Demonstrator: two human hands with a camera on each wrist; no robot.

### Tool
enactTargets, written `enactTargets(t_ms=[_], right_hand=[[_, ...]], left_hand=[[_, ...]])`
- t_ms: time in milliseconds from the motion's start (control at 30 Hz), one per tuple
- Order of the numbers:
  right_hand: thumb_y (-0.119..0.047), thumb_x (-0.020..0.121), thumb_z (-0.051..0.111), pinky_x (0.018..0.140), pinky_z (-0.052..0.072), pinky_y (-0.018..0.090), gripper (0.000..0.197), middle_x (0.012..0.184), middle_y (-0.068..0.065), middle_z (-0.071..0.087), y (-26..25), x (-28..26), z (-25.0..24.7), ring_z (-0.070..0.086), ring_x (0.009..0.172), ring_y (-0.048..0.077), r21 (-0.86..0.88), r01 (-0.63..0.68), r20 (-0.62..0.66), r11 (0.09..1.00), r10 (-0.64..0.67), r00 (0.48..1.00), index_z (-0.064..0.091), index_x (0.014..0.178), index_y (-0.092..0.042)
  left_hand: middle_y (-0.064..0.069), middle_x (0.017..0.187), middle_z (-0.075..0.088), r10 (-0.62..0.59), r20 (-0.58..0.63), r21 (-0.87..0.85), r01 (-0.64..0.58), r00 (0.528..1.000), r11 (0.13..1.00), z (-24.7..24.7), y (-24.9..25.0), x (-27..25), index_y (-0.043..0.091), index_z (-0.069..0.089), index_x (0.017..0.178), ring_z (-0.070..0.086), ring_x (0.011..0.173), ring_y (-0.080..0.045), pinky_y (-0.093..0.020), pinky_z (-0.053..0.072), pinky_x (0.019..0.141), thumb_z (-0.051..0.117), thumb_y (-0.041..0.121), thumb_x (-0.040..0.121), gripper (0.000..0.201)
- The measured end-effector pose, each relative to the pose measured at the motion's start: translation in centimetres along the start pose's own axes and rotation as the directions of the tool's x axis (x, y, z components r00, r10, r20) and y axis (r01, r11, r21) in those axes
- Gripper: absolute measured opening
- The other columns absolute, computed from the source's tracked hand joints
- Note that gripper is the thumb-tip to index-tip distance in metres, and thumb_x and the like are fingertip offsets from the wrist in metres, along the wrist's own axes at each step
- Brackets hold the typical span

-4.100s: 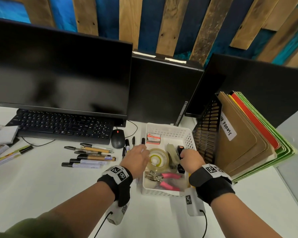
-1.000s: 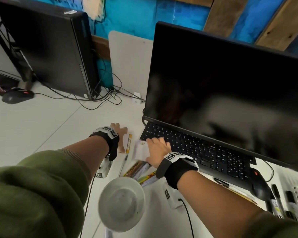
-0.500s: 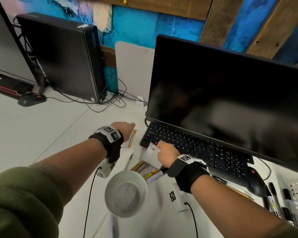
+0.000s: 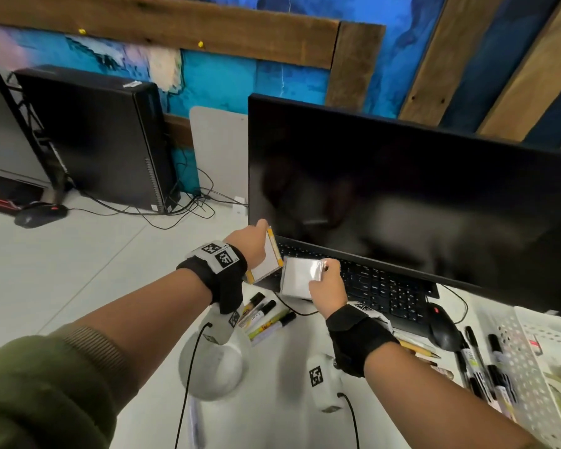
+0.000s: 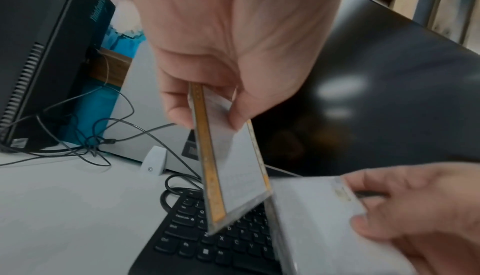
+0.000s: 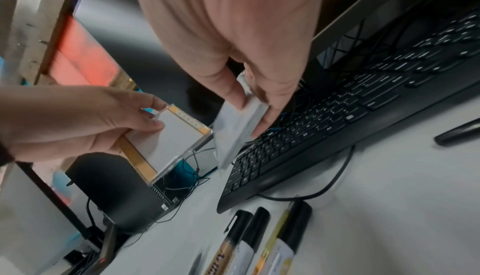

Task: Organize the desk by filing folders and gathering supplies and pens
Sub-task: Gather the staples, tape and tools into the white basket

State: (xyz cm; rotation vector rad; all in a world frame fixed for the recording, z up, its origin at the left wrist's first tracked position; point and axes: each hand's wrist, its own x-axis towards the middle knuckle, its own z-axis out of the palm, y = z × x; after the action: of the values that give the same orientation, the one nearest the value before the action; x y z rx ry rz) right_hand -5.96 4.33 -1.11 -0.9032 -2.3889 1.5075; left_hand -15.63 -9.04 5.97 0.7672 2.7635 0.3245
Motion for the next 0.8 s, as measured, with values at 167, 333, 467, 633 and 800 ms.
enactTargets(t_ms=[167,333,467,633,800], right_hand=[[0.015,0.085,0.038,0.074,0.037,0.024,0.058,0.096,0.009,0.050,0.9,-0.3,-2.2,0.051,0.089,0.026,0.152,-0.045,-0.055,0.987,0.054,0.997,0.025,0.138,-0.006],[0.009,0.088,0.043,0.100,0.040,0.032,0.068,0.130,0.010,0.045,2.3,-0.7,-4.6,0.047,0.114,0.026,0.283,-0.149,0.037,0.947,0.144,0.989,0.014,0.146,-0.013],[0.007,0.084,0.048,0.106,0.041,0.047,0.072,0.135,0.012,0.045,4.0,-1.2,-6.9,0.047,0.122,0.029,0.392,-0.194,0.066,0.899,0.183,0.981,0.017,0.144,-0.015],[0.010,0.087,0.042,0.094,0.050,0.038,0.044,0.123,0.010,0.051,5.6,-2.4,-11.4,0.051,0.113,0.025,0.440,-0.226,0.131,0.869,0.187,0.974,0.037,0.126,-0.010],[0.004,0.087,0.046,0.095,0.051,0.042,0.051,0.125,0.010,0.051,7.8,-2.7,-15.0,0.051,0.113,0.028,0.423,-0.282,0.167,0.861,0.232,0.958,0.037,0.133,-0.017]], left_hand=[[-0.021,0.111,0.058,-0.002,0.000,0.006,0.002,1.000,1.000,1.1,3.0,-0.4,0.004,0.031,0.125,0.058,0.101,-0.036,-0.036,0.042,0.077,0.037,0.001,0.090,0.036],[-0.022,0.098,0.057,0.040,0.034,-0.185,-0.033,0.999,0.982,2.7,6.2,-0.3,0.001,0.034,0.121,0.058,0.094,-0.033,-0.035,0.041,0.075,0.036,0.001,0.092,0.029],[-0.014,0.090,0.052,0.085,0.071,-0.337,-0.056,0.994,0.940,3.9,9.4,-0.8,0.004,0.033,0.121,0.055,0.083,-0.027,-0.045,0.056,0.073,0.038,0.008,0.096,0.026],[-0.009,0.084,0.050,0.105,0.099,-0.362,-0.062,0.990,0.930,5.4,13.8,-1.7,0.005,0.033,0.122,0.053,0.078,-0.024,-0.037,0.054,0.062,0.042,0.009,0.094,0.030],[-0.017,0.104,0.057,0.086,0.083,-0.378,-0.048,0.993,0.925,7.2,18.0,-2.2,0.001,0.037,0.126,0.055,0.093,-0.029,-0.030,0.038,0.072,0.043,0.006,0.094,0.033]])
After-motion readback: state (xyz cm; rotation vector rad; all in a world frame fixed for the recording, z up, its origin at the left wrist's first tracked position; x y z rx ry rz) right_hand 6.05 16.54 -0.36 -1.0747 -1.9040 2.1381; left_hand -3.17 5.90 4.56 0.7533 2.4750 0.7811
